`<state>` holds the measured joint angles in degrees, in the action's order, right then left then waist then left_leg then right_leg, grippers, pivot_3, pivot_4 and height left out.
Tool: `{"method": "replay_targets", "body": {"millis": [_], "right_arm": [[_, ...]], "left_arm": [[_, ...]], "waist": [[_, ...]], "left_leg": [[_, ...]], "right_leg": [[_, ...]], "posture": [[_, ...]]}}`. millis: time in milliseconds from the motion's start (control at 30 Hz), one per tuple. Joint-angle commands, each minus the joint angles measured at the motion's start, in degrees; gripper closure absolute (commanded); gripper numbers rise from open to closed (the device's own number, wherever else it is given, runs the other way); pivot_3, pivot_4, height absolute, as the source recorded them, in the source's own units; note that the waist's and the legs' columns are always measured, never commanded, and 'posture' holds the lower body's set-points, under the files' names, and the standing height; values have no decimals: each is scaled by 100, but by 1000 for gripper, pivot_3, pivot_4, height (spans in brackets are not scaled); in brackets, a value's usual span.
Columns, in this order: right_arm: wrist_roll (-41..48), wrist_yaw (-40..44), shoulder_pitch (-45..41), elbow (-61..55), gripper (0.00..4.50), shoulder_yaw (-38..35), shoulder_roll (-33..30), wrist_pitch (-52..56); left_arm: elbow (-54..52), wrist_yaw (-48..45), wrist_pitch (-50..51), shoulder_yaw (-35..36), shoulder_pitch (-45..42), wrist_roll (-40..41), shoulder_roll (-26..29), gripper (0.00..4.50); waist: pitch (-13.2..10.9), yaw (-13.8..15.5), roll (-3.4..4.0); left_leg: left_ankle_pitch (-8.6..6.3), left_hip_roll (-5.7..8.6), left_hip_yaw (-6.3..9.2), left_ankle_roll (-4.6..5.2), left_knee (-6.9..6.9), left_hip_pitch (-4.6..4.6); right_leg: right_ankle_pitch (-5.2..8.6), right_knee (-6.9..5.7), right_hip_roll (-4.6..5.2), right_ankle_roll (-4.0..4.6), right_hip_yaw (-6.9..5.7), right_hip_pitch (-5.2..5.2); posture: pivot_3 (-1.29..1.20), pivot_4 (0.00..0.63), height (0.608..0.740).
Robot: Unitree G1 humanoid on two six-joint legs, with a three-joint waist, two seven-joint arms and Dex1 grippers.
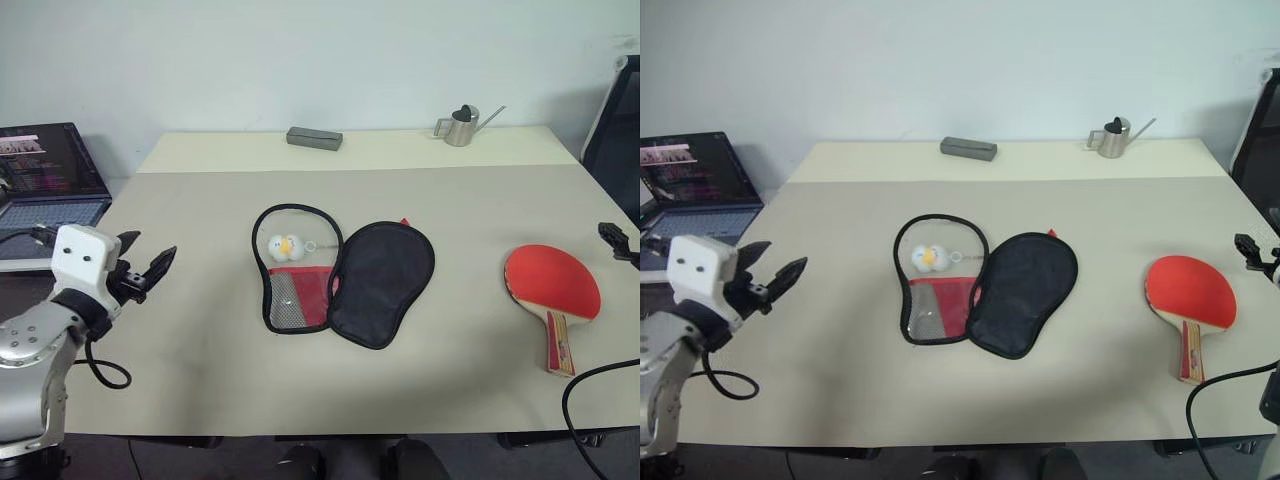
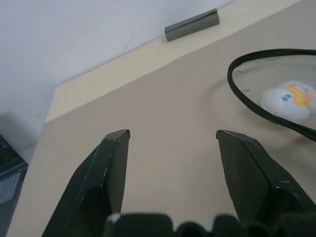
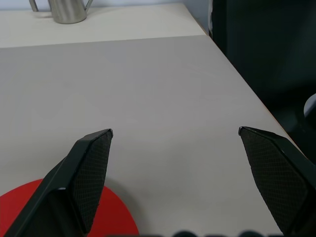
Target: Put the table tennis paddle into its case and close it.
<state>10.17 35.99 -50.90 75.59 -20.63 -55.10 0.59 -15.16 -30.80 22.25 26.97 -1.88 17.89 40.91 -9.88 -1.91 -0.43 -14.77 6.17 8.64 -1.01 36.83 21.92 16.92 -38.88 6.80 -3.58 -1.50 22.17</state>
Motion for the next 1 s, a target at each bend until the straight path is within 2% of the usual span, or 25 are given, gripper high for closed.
{"method": "replay_targets", "body": {"millis": [33,300,533,667,867,1000], "right_arm": [[-61,107,-187,-118,21,10,-170,28],[11,853,-587,-349,21,73,47,141],[76,1195,-836,-550,21,121,463,231],[273,1621,-796,-1052,21,170,886,463],[508,2083,-526,-2158,21,311,1253,1087],[656,2256,-356,-2906,21,583,1649,1750]], "left_arm": [[-38,120,-141,16,-45,-88,-35,1447],[200,6,-341,-118,-214,-47,-115,1447],[256,-247,-357,374,-215,345,45,1447],[351,-543,-253,605,-225,697,173,1447],[397,-986,82,295,-469,1000,421,1447],[106,-1652,681,-263,-686,1513,641,1447]], "waist": [[0,1,0],[-1,-3,-1],[-5,-8,-9],[-6,-14,-9],[-6,22,-11],[-7,16,-13]], "left_leg": [[0,0,-2,0,0,0],[-6,-5,-46,10,3,-13],[-11,-11,-69,16,3,-15],[-15,-17,-74,17,4,-17],[-17,-13,-66,17,7,-13],[-19,-16,-63,16,10,-12]], "right_leg": [[0,0,-1,-1,3,0],[-9,1,-9,-16,47,4],[-11,1,-12,-19,70,13],[-12,1,-12,-19,74,15],[-12,2,-14,-20,71,17],[-13,3,-13,-21,71,17]], "posture": [[0,150,740],[0,150,740],[0,150,740],[0,150,740],[0,150,740],[0,150,740]]}}
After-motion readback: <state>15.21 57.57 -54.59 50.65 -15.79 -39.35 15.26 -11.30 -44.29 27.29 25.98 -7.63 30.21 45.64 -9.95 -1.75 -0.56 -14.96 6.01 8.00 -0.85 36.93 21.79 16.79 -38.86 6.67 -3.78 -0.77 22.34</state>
